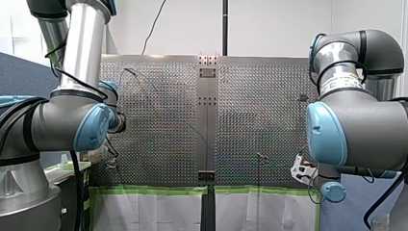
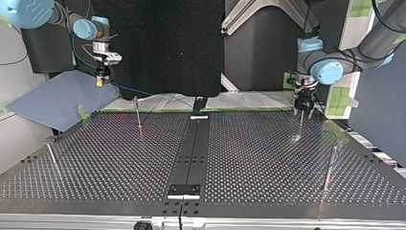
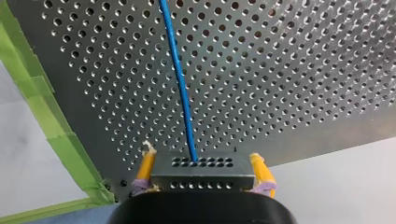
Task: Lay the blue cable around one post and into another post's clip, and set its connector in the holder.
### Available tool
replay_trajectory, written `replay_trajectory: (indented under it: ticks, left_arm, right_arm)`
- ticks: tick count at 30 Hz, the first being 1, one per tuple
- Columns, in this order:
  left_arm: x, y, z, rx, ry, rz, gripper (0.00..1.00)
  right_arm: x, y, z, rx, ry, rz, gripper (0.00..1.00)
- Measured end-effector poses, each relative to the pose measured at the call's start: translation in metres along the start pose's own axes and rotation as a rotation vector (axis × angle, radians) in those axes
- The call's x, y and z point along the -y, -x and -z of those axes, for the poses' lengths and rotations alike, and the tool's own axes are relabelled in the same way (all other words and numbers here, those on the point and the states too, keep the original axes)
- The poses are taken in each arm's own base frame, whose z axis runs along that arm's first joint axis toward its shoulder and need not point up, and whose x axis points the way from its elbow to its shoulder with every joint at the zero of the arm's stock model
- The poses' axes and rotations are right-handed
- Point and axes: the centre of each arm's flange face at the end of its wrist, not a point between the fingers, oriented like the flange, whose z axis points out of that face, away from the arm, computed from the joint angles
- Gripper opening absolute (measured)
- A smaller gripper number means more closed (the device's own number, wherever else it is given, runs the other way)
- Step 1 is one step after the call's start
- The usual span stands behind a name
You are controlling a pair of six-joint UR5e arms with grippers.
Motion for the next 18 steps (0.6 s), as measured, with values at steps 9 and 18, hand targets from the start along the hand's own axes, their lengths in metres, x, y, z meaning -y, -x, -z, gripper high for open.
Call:
replay_trajectory:
  ticks: [9,18]
  left_arm:
    - [-0.014,-0.014,0.007,-0.007,0.077,-0.003,0.99]
    - [-0.017,-0.017,0.037,-0.039,0.133,-0.052,0.99]
  right_arm:
    - [0.001,0.000,-0.001,-0.003,-0.002,-0.005,0.00]
    - [0.002,0.000,-0.001,-0.003,-0.004,-0.008,0.00]
